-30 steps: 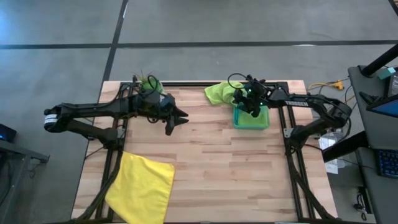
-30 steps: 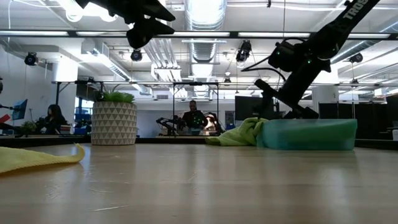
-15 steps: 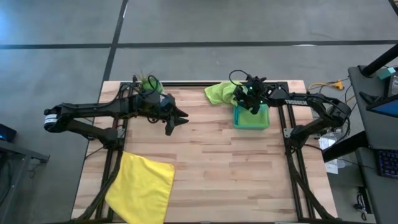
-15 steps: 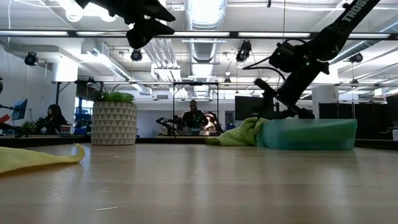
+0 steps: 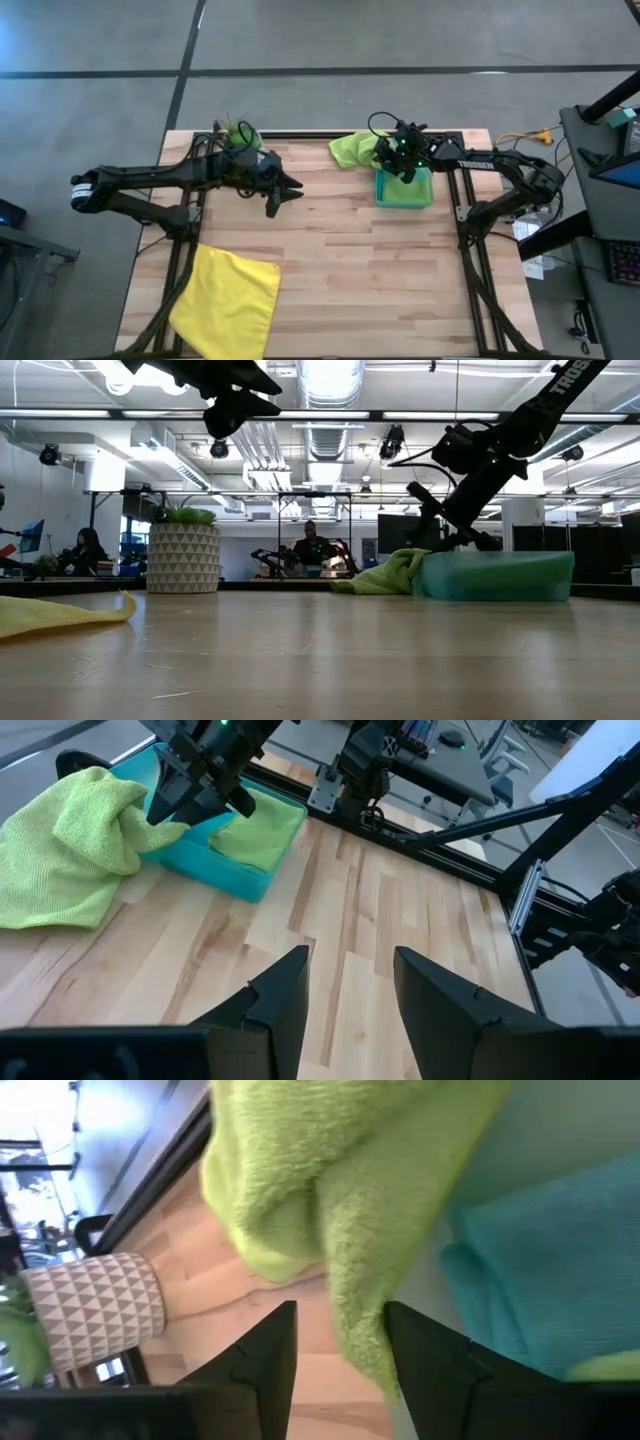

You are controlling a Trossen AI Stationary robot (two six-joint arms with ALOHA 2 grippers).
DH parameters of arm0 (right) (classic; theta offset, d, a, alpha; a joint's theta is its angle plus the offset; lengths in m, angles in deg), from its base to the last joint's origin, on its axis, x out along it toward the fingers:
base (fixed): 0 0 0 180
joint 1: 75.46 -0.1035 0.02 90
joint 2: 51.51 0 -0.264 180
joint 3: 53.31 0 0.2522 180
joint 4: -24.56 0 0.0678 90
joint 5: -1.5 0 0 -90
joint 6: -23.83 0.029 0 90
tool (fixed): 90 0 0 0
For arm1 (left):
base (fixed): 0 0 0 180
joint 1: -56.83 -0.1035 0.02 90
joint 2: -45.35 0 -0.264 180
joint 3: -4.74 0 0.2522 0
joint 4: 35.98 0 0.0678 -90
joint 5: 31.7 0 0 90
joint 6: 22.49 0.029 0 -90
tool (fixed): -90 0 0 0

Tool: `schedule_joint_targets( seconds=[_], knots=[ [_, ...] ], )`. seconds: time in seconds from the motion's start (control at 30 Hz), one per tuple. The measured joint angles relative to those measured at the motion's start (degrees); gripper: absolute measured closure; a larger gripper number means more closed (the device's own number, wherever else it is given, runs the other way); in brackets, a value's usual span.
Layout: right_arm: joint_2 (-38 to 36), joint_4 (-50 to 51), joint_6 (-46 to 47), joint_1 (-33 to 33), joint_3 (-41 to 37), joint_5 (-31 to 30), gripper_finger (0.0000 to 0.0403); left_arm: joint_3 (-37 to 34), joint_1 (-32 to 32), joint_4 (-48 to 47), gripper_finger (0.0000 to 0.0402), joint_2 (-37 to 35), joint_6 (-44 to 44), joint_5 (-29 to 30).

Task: Fold microfiber towels
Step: Fold the light green towel

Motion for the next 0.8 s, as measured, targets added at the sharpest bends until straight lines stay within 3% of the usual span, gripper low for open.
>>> schedule_joint_targets(
  seconds=[0.5,0.67,0.8],
  knots=[
    [-0.5,-1.0,-5.4,-0.3,0.0,-0.1,0.0387,0.0,0.0,-0.1,0.0269,0.0,0.0,0.0],
    [-3.3,-1.1,-11.9,-0.3,0.8,-1.5,0.0393,0.0,0.0,-0.1,0.0269,0.0,0.0,0.0],
    [-6.7,-0.5,-24.5,-0.3,4.4,-0.8,0.0394,0.0,0.0,-0.1,0.0269,0.0,0.3,0.0]
  ],
)
